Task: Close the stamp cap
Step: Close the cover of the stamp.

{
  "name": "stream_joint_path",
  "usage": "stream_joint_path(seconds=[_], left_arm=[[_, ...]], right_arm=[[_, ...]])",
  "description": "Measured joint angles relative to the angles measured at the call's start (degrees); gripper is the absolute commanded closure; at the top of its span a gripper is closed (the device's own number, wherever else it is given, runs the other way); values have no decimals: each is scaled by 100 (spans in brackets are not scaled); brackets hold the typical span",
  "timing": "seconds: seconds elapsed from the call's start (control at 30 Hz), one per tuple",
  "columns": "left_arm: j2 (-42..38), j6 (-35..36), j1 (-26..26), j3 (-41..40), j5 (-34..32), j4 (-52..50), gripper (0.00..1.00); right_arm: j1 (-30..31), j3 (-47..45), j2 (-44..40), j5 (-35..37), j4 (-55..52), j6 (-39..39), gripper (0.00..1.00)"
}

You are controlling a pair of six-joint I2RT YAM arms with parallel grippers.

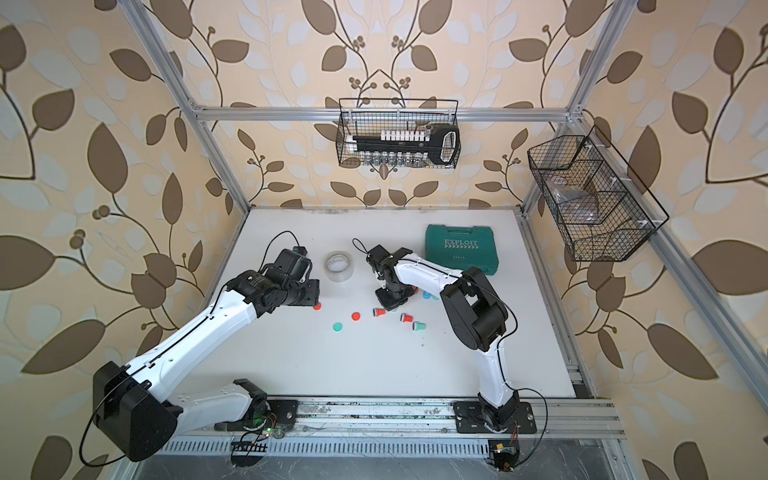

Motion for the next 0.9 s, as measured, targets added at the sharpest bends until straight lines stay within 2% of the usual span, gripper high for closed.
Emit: stream_joint_path(seconds=[0.9], left_arm=[[2, 0, 0, 11, -2, -55, 36]], right_arm=[[181, 575, 407, 348, -608, 127, 100]])
